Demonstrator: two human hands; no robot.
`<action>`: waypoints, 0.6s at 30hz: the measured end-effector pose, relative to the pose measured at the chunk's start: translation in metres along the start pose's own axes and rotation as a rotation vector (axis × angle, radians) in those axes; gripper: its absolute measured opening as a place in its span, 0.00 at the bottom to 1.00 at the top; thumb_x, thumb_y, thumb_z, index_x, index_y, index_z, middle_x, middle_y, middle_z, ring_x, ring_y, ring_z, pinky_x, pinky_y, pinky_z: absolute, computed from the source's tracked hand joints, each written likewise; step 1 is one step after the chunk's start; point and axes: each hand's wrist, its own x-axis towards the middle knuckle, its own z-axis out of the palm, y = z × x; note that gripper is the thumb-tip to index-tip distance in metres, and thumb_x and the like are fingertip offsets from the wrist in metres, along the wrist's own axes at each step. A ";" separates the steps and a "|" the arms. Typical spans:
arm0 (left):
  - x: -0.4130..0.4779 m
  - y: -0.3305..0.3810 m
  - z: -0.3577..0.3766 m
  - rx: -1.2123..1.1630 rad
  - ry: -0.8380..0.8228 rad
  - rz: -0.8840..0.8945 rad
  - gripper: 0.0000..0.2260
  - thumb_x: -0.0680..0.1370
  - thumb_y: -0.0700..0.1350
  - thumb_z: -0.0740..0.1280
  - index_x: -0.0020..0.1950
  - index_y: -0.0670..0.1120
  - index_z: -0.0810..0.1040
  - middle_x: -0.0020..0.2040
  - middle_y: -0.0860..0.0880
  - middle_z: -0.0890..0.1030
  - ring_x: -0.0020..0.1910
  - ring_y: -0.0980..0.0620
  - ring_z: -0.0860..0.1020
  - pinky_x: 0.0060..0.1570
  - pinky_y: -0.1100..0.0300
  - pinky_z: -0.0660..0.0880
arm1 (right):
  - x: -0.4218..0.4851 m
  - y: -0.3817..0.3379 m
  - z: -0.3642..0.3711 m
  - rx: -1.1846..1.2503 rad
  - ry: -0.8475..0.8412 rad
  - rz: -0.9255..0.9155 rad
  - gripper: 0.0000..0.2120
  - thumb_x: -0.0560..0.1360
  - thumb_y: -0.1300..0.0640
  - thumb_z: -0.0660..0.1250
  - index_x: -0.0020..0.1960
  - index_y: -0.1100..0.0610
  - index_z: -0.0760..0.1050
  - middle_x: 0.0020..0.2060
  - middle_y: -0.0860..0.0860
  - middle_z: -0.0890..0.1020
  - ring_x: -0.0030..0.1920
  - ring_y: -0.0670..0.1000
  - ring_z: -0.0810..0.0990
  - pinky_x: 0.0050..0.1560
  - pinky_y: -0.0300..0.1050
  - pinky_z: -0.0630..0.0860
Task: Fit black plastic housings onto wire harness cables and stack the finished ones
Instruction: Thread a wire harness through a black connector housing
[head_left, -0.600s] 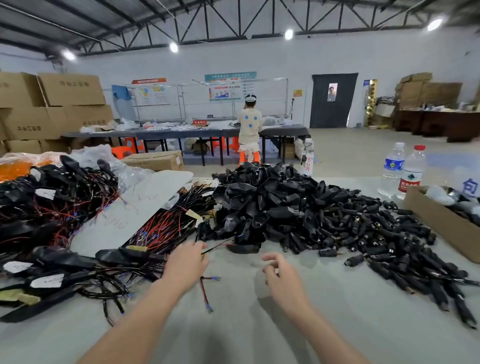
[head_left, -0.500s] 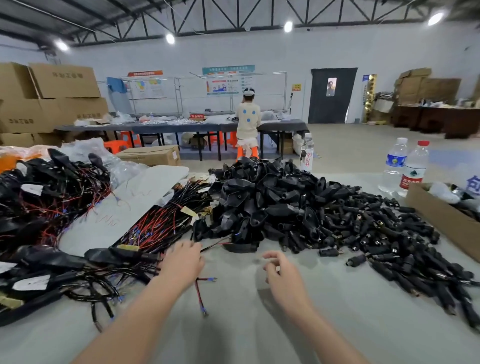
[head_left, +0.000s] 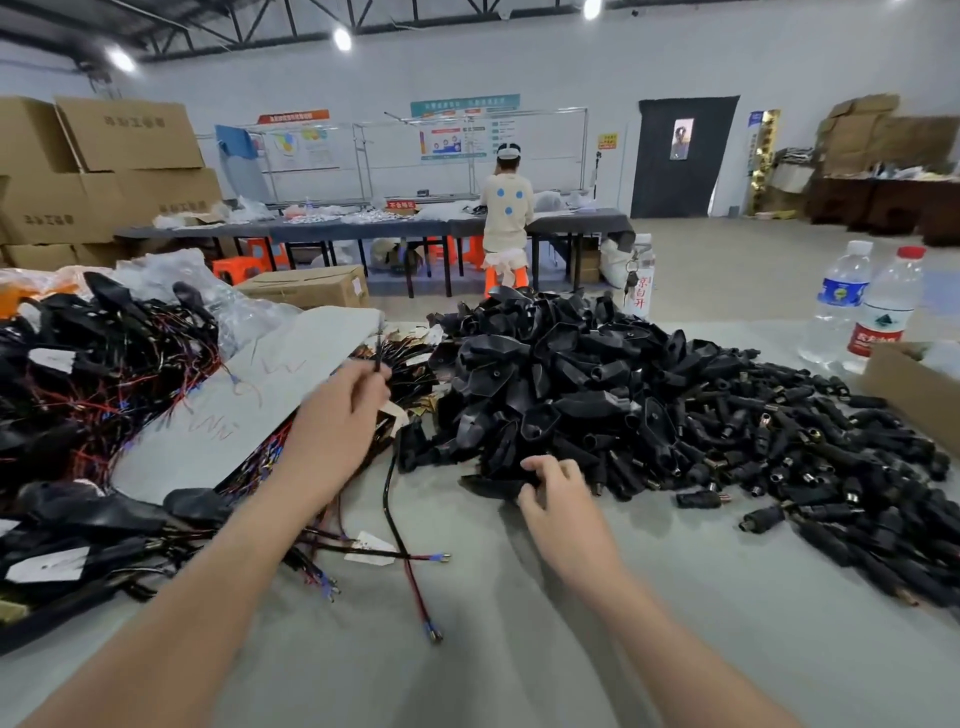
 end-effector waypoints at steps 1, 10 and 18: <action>0.004 0.008 -0.007 -0.089 0.047 -0.024 0.07 0.83 0.49 0.59 0.55 0.56 0.77 0.43 0.60 0.82 0.39 0.65 0.77 0.36 0.72 0.69 | 0.001 -0.004 0.001 -0.008 0.005 -0.012 0.13 0.83 0.53 0.57 0.66 0.47 0.71 0.58 0.46 0.72 0.46 0.51 0.78 0.50 0.50 0.75; 0.001 0.032 -0.016 -0.512 0.025 -0.159 0.12 0.84 0.41 0.56 0.52 0.53 0.77 0.46 0.52 0.83 0.37 0.58 0.77 0.34 0.65 0.76 | -0.005 -0.019 0.013 0.312 -0.054 0.012 0.10 0.82 0.54 0.56 0.60 0.46 0.73 0.50 0.47 0.78 0.43 0.47 0.76 0.50 0.49 0.76; 0.007 0.003 -0.048 -0.317 0.240 -0.050 0.09 0.84 0.45 0.58 0.56 0.52 0.77 0.46 0.53 0.80 0.33 0.60 0.79 0.35 0.61 0.77 | 0.001 -0.007 0.009 0.010 0.040 0.051 0.13 0.82 0.55 0.57 0.66 0.49 0.70 0.61 0.48 0.68 0.45 0.51 0.79 0.47 0.49 0.74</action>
